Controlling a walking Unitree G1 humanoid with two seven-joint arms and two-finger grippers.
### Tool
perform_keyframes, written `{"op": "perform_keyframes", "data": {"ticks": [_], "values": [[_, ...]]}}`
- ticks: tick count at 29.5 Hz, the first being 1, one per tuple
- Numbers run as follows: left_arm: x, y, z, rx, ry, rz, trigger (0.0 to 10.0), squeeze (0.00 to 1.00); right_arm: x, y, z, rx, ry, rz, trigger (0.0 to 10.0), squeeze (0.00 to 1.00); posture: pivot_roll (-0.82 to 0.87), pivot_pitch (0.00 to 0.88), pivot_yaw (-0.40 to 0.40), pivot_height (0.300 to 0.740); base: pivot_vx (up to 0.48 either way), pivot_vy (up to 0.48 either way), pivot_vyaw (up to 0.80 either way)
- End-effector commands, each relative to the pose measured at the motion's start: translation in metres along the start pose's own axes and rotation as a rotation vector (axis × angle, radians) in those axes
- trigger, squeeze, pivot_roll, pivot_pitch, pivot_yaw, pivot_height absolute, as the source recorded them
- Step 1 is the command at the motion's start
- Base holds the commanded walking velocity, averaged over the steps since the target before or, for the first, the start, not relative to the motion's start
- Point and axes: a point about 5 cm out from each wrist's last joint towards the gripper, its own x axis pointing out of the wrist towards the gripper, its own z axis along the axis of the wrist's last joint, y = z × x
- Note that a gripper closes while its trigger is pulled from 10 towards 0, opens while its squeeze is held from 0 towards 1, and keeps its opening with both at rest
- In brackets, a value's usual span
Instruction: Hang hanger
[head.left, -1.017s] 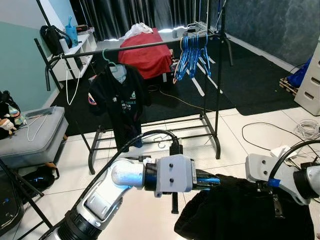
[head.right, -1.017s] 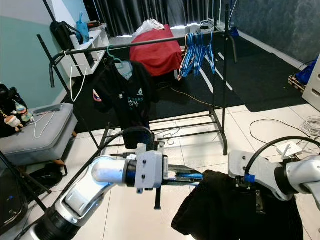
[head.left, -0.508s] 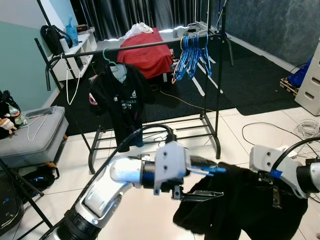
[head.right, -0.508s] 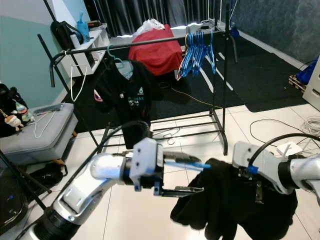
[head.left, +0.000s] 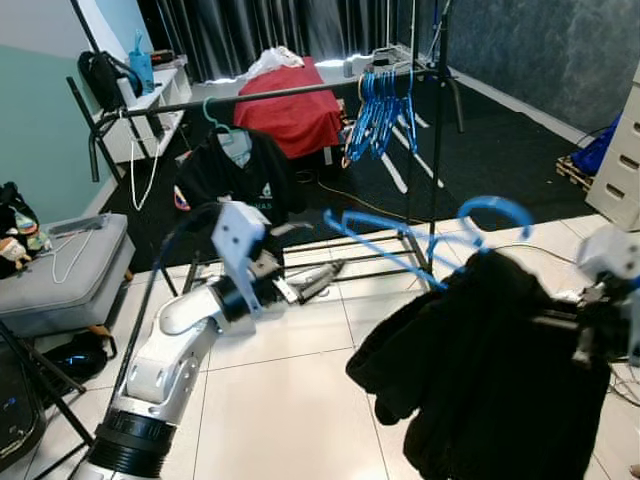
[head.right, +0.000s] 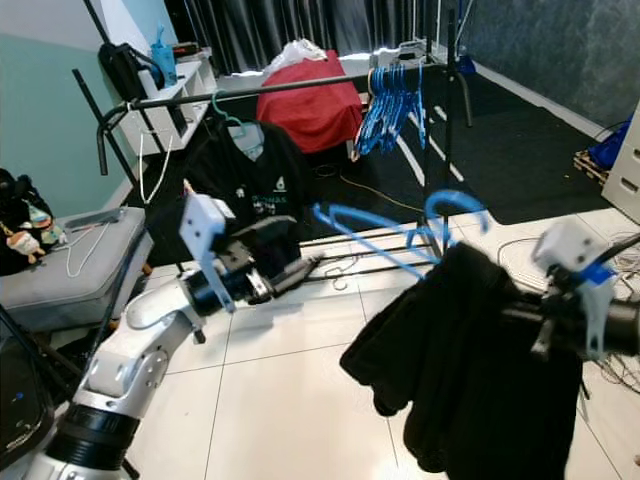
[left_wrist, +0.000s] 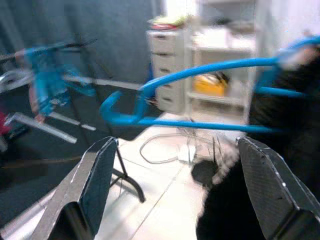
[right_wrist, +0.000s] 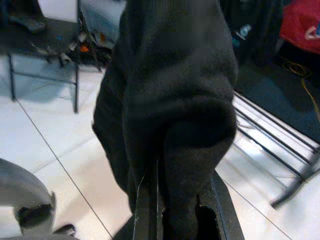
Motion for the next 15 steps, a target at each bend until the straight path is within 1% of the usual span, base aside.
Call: {"op": "perform_keyframes", "data": {"ticks": [1,2,3,4,5,6,8,10,11,12,13,14,15], "values": [[-0.006,0.006,-0.007,-0.034,0.032,0.051,10.0,0.00,-0.004,-0.002,0.009,-0.008,-0.048,0.003,0.0,0.00,-0.20,0.000,0.080,0.740,0.000,0.000,0.00],[-0.013,-0.005,-0.020,-0.087,0.048,0.066,10.0,0.00,-0.008,0.002,0.015,0.016,-0.086,0.059,0.0,0.00,-0.21,0.000,0.072,0.740,0.000,0.000,0.00],[-0.013,-0.005,-0.020,-0.087,0.048,0.066,10.0,0.00,-0.008,0.002,0.015,0.016,-0.086,0.059,0.0,0.00,-0.21,0.000,0.072,0.740,0.000,0.000,0.00],[-0.018,-0.014,-0.028,-0.120,0.058,0.065,10.0,0.00,-0.009,0.007,0.019,0.038,-0.112,0.121,0.0,0.00,-0.20,0.000,0.064,0.740,0.000,0.000,0.00],[-0.018,-0.014,-0.028,-0.120,0.058,0.065,10.0,0.00,-0.009,0.007,0.019,0.038,-0.112,0.121,0.0,0.00,-0.20,0.000,0.064,0.740,0.000,0.000,0.00],[-0.025,-0.018,-0.032,-0.155,0.044,0.049,10.0,0.00,-0.009,0.013,0.022,0.058,-0.129,0.190,0.0,0.00,-0.20,0.000,0.056,0.740,0.000,0.000,0.00],[-0.025,-0.018,-0.032,-0.155,0.044,0.049,10.0,0.00,-0.009,0.013,0.022,0.058,-0.129,0.190,0.0,0.00,-0.20,0.000,0.056,0.740,0.000,0.000,0.00],[-0.038,-0.014,-0.030,-0.211,-0.002,0.002,10.0,0.00,-0.011,0.020,0.024,0.089,-0.154,0.260,0.0,0.00,-0.20,0.000,0.049,0.740,0.000,0.000,0.00],[-0.038,-0.014,-0.030,-0.211,-0.002,0.002,10.0,0.00,-0.011,0.020,0.024,0.089,-0.154,0.260,0.0,0.00,-0.20,0.000,0.049,0.740,0.000,0.000,0.00],[-0.047,-0.013,-0.027,-0.247,-0.014,-0.051,10.0,0.00,-0.012,0.022,0.026,0.100,-0.162,0.280,0.0,0.00,-0.21,0.000,0.046,0.740,0.000,0.000,0.00],[-0.052,-0.013,-0.026,-0.270,-0.018,-0.082,10.0,0.00,-0.014,0.023,0.028,0.111,-0.171,0.288,0.0,0.00,-0.21,0.000,0.046,0.740,0.000,0.000,0.00],[-0.056,-0.015,-0.025,-0.291,-0.018,-0.114,10.0,0.00,-0.016,0.024,0.029,0.119,-0.175,0.297,0.0,0.00,-0.21,0.000,0.040,0.740,0.000,0.000,0.00],[-0.061,-0.020,-0.023,-0.308,-0.010,-0.150,10.0,0.00,-0.018,0.026,0.031,0.130,-0.177,0.313,0.0,0.00,-0.22,0.002,0.034,0.740,0.000,0.000,0.00]]}}
